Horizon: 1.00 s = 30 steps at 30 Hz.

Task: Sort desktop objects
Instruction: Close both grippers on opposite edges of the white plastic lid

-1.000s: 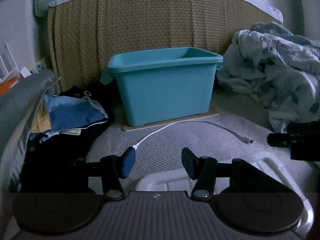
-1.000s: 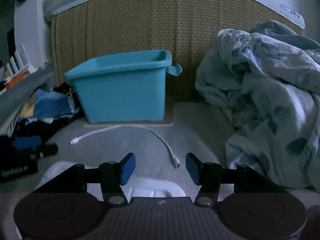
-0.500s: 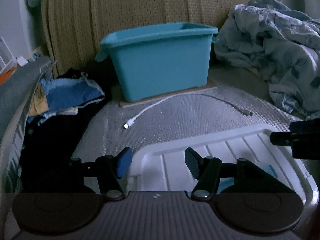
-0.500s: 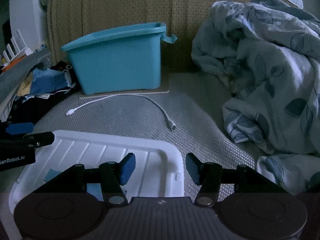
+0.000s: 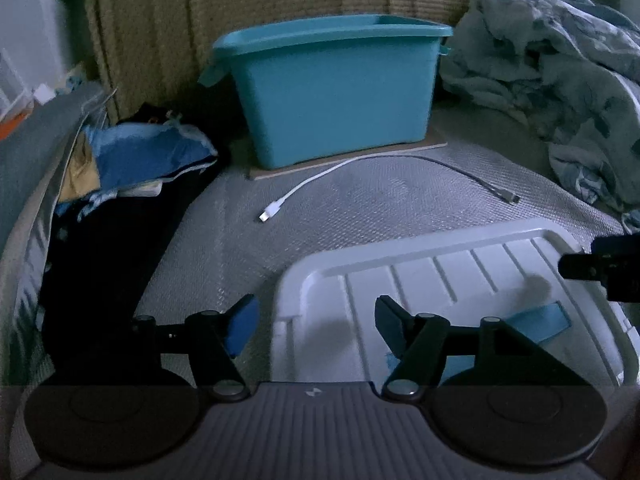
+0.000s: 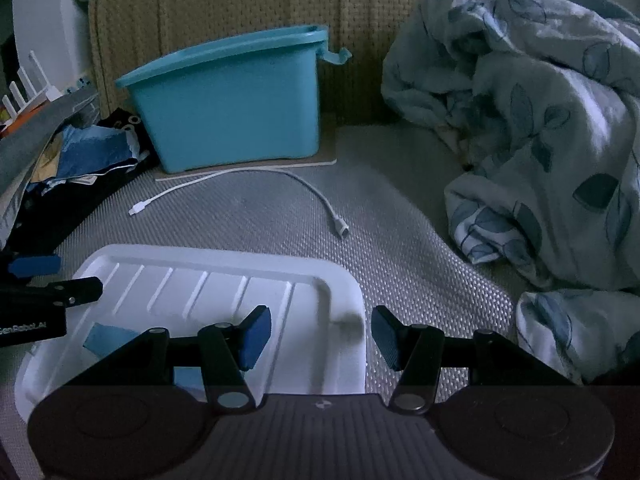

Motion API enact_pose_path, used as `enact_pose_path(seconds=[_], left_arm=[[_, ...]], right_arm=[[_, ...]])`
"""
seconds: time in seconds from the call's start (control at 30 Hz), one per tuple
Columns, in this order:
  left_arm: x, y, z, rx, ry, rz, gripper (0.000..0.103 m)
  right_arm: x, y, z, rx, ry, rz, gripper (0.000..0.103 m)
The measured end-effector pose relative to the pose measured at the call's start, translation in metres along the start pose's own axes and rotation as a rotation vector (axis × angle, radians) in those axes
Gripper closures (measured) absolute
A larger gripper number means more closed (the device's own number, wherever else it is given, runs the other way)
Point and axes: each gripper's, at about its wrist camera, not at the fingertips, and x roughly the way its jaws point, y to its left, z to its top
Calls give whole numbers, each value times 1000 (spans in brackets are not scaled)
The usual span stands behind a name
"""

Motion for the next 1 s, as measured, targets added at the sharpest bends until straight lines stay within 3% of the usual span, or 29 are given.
enact_pose_path(seconds=[0.17, 0.47, 0.67, 0.87, 1.0], left_arm=[[6, 32, -5, -148, 49, -74, 34], [20, 83, -15, -381, 120, -279, 34], [38, 110, -11, -450, 191, -426, 34], [56, 129, -2, -445, 293, -586, 34], [69, 138, -4, -513, 327, -693, 30]], right_arm=[[3, -13, 4, 30, 63, 93, 43], [14, -50, 8, 224, 184, 254, 35], [21, -73, 9, 372, 228, 393, 23], [25, -81, 9, 442, 265, 486, 22], [28, -85, 9, 487, 282, 512, 21]])
